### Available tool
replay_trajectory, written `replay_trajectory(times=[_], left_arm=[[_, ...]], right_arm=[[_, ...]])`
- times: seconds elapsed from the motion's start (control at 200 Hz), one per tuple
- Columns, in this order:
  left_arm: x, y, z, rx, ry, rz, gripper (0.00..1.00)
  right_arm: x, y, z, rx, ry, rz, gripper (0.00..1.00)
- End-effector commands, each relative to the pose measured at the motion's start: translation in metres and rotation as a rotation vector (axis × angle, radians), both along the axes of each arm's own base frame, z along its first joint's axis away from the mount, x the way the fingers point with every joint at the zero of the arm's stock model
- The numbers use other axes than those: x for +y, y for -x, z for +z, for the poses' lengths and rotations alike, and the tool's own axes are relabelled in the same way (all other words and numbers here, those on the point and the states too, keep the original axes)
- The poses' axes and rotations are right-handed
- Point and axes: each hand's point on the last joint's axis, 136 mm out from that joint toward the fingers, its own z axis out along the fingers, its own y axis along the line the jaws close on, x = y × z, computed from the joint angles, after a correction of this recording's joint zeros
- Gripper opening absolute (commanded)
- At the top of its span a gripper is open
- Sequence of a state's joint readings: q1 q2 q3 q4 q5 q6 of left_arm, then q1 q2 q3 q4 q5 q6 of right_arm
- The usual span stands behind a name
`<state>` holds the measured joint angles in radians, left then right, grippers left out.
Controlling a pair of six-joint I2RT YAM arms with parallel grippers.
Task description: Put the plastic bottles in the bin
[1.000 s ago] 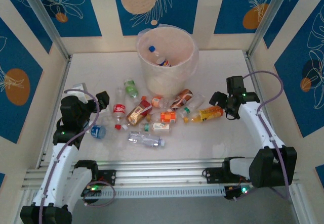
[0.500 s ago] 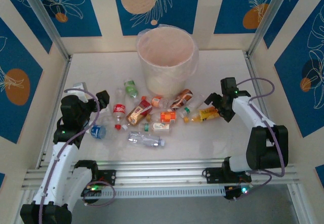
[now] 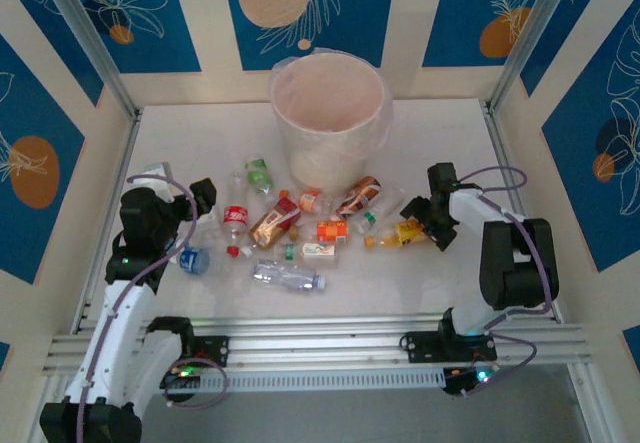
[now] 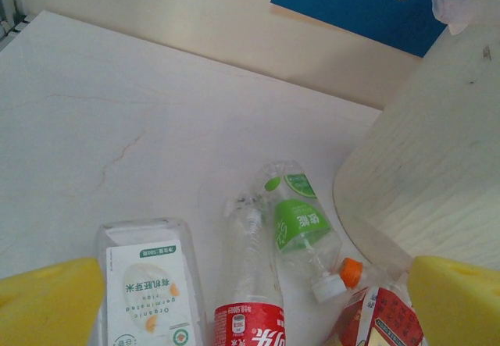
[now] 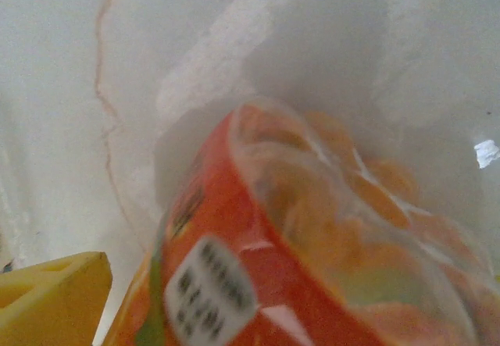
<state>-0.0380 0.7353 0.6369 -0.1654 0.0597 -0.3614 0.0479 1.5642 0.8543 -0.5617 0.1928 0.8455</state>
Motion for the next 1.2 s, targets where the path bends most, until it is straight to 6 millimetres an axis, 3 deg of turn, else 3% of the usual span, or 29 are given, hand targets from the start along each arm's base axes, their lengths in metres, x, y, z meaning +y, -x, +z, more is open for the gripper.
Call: replay_trajectory(times=[0.0,0.24,0.395,0.535,0.635,0.85,1.195], left_arm=[[-0.005,0.0,0.006,-0.019,0.008,-0.019,0.99],[-0.005,0.001,0.009,-0.023,0.002,-0.021,0.99],[-0.004,0.001,0.009,-0.019,-0.003,-0.019,1.0],[-0.005,0.001,0.008,-0.017,-0.002,-0.021,0.99],[-0.005,0.001,0.007,-0.015,-0.002,-0.022,1.0],[-0.005,0.001,0.008,-0.015,-0.01,-0.024,1.0],[-0.005,0.003,0.006,-0.006,-0.011,-0.03,1.0]], right_arm=[[-0.003,0.001,-0.01,0.024,0.017,-0.015,0.9],[-0.006,-0.001,-0.011,0.026,0.027,-0.02,0.77],[-0.009,-0.005,0.011,-0.016,0.058,-0.007,0.66],[-0.01,-0.006,0.044,-0.069,0.114,0.023,0.62],[-0.006,-0.007,0.077,-0.117,0.171,0.061,0.61],[0.021,-0.019,0.174,-0.332,0.268,0.171,0.6],[0.083,-0.065,0.344,-0.777,0.293,0.378,0.58]])
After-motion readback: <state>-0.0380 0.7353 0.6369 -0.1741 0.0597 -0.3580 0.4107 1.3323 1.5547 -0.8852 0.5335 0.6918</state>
